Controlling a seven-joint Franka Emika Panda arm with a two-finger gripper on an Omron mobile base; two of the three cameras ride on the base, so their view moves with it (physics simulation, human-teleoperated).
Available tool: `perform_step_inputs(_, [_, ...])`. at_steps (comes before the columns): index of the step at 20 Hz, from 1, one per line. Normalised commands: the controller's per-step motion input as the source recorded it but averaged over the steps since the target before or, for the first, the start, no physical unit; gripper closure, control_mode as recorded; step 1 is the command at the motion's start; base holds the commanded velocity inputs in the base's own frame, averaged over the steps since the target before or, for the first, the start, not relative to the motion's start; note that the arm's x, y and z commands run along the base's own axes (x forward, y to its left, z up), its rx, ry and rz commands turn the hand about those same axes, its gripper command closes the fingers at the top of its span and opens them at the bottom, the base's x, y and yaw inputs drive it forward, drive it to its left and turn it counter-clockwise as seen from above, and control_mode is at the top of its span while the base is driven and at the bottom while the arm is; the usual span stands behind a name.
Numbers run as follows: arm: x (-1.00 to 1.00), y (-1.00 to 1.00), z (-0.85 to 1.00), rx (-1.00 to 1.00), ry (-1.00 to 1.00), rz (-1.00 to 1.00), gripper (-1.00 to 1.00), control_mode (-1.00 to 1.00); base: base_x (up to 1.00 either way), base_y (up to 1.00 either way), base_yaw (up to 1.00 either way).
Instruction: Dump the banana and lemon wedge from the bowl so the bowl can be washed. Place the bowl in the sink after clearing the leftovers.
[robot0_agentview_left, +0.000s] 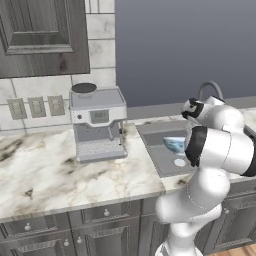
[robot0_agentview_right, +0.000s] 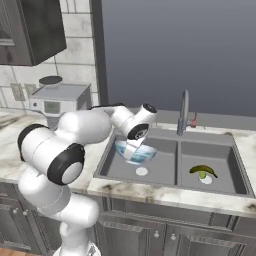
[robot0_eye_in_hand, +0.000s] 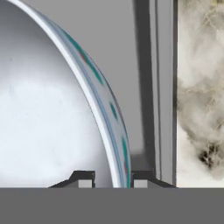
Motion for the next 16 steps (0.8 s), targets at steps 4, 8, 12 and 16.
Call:
perform_step_inputs(4, [0.16, -0.04, -0.52, 0.00, -0.02, -0.01, 1.00, -1.00, 0.00, 0.00, 0.00])
perform_step_inputs(8, [0.26, -0.02, -0.37, 0.00, 0.00, -0.02, 1.00, -1.00, 0.00, 0.00, 0.00])
perform_step_inputs(12, [0.31, 0.00, -0.34, -0.03, -0.05, -0.03, 1.00, -1.00, 0.00, 0.00, 0.00])
perform_step_inputs(16, [0.30, 0.00, -0.51, -0.08, -0.12, -0.04, 1.00, -1.00, 0.00, 0.00, 0.00])
